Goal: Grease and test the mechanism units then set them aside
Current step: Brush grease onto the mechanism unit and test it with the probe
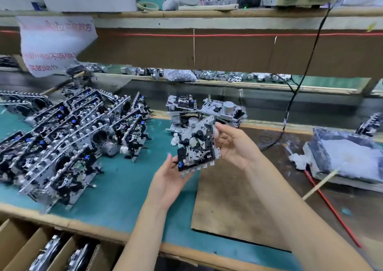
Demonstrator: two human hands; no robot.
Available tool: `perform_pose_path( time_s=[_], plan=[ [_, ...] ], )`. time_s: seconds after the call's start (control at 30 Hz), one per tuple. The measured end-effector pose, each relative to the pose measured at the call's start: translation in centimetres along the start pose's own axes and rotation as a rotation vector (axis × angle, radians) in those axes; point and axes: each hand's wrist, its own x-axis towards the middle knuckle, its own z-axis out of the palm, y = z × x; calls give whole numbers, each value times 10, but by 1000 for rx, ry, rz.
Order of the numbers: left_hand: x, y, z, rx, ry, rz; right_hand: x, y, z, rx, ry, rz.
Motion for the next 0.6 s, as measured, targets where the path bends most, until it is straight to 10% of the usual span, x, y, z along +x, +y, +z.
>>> perform_pose_path(
  time_s=[0.13,0.33,0.6],
  plan=[
    [-3,1,1,-72,21,34,10,1,-4,-169,-61,83],
    [0,0,-7,-113,155,65,35,12,-35,-1529,346,-210],
    [0,0,-10,-168,172,73,41,37,-46,-1992,266,-246]
  ],
)
